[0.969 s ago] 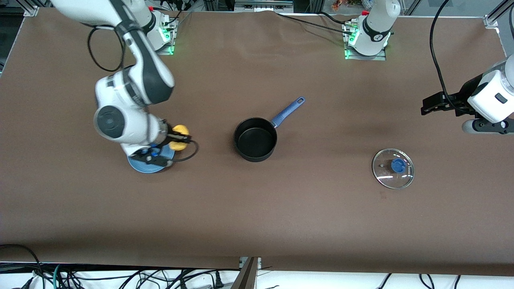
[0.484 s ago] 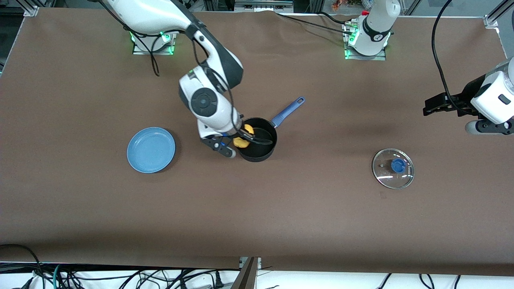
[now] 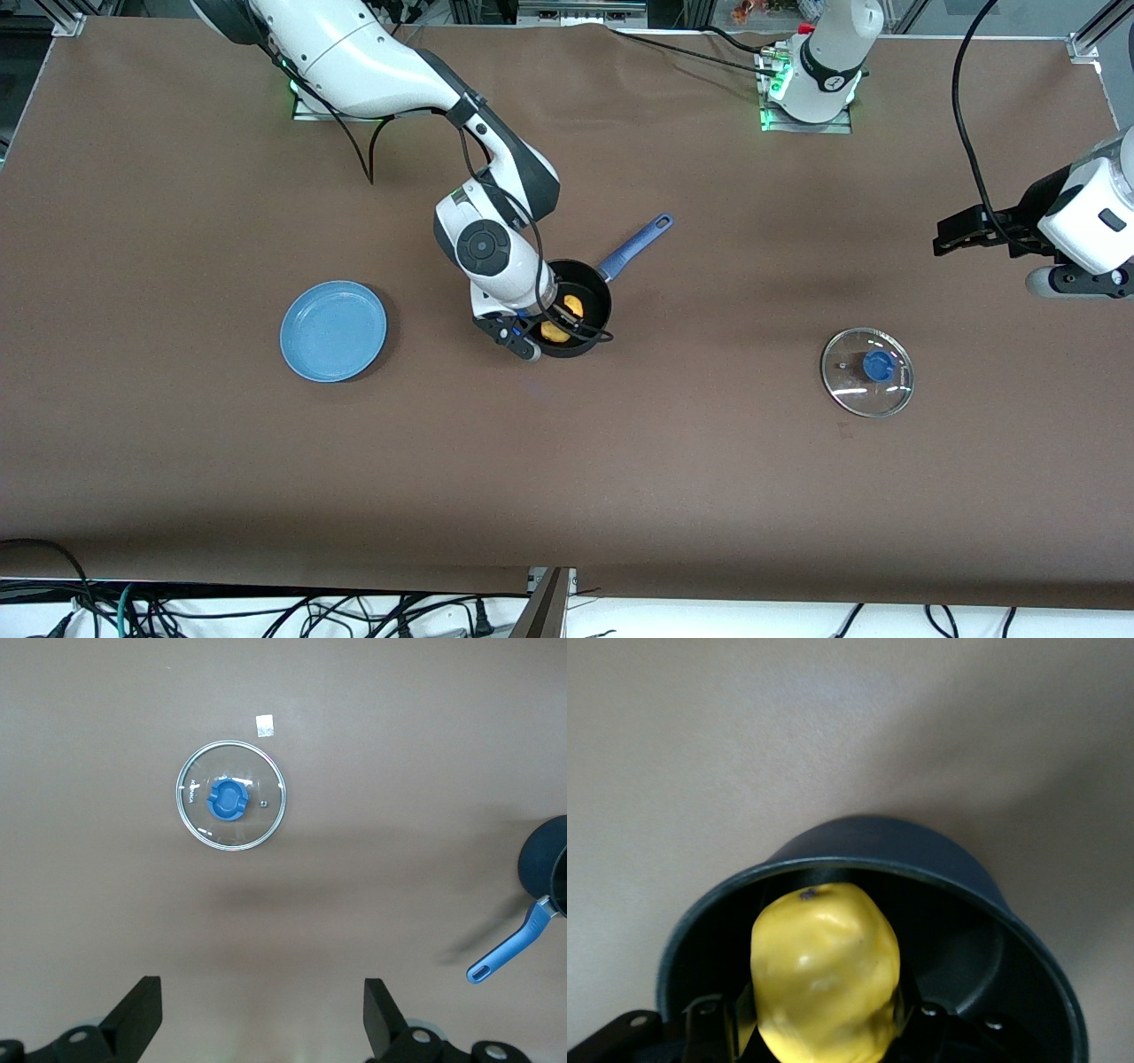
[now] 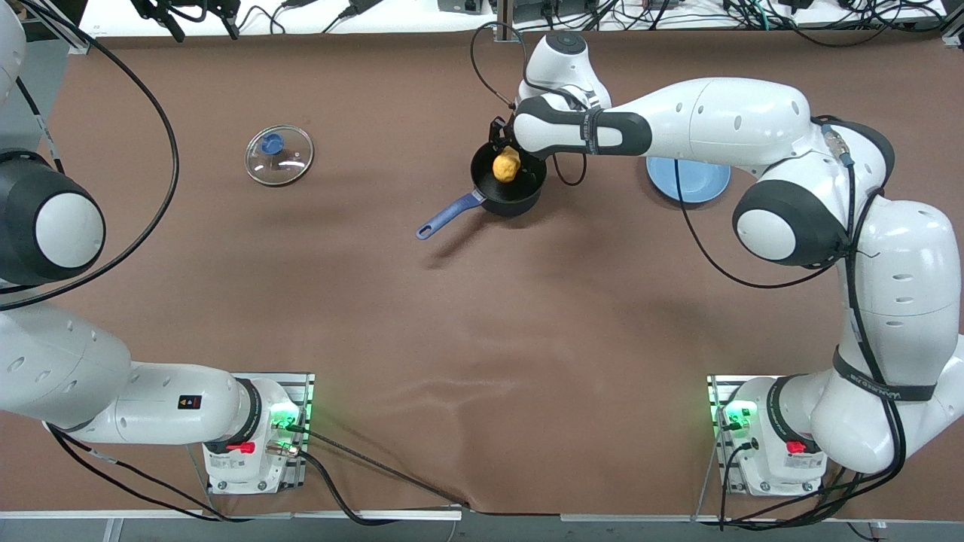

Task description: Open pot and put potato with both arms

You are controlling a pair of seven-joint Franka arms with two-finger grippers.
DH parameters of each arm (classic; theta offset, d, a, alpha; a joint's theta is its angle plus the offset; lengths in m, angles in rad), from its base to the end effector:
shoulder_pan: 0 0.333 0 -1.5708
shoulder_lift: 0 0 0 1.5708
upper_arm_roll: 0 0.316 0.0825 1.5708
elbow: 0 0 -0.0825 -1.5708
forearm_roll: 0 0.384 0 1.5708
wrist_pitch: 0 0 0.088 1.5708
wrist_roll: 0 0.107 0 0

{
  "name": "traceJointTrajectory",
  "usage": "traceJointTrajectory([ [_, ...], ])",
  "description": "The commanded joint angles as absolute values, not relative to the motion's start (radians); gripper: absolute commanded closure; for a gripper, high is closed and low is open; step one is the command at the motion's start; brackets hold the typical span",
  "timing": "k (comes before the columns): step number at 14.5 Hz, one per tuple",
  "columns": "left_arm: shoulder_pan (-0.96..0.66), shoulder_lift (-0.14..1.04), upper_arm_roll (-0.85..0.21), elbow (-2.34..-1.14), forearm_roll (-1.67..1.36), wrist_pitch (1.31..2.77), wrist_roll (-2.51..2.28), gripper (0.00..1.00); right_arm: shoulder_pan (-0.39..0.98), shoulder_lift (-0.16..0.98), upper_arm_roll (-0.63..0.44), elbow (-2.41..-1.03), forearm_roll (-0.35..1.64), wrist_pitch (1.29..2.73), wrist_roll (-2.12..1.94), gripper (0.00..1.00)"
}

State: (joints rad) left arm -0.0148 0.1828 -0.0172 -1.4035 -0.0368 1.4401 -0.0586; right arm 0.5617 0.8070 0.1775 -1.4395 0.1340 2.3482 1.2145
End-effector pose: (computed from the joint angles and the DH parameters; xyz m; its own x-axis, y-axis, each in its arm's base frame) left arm 0.5949 -0.0224 0.5867 0.9888 0.0219 -0.1476 0.0268 -0.9991 0.0313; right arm 0.5598 0.4778 0.2257 0.8058 -0.5628 -0.1840 -0.5899 -0.7902 -0.1663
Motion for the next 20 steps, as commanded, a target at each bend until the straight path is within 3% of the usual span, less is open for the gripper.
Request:
traceJointTrajectory([
  [1,-0.015,0.199,-0.015,-1.371,-0.040,1.424,-0.067,0.00,0.581,0.816,0.170,-1.408,0.130,2.336,1.226,0.00],
  [3,-0.015,0.199,-0.017,-1.367,-0.038,1.424,-0.066,0.00,0.580,0.795,0.167,-1.408,0.130,2.324,1.223,0.00],
  [7,-0.014,0.199,-0.015,-1.367,-0.040,1.424,-0.067,0.00,0.574,0.623,0.091,-1.407,0.101,2.061,1.194,0.00],
  [13,-0.015,0.201,-0.015,-1.367,-0.038,1.424,-0.067,0.00,0.563,0.370,-0.203,-1.411,0.107,1.653,0.757,0.00],
  [15,-0.015,0.201,-0.015,-1.367,-0.038,1.424,-0.067,0.00,0.549,0.312,-0.296,-1.437,0.114,1.625,0.581,0.00],
  [20,-0.015,0.201,-0.015,-1.367,-0.038,1.424,-0.067,0.00,0.189,0.128,-0.190,-1.597,0.097,1.624,0.077,0.00],
])
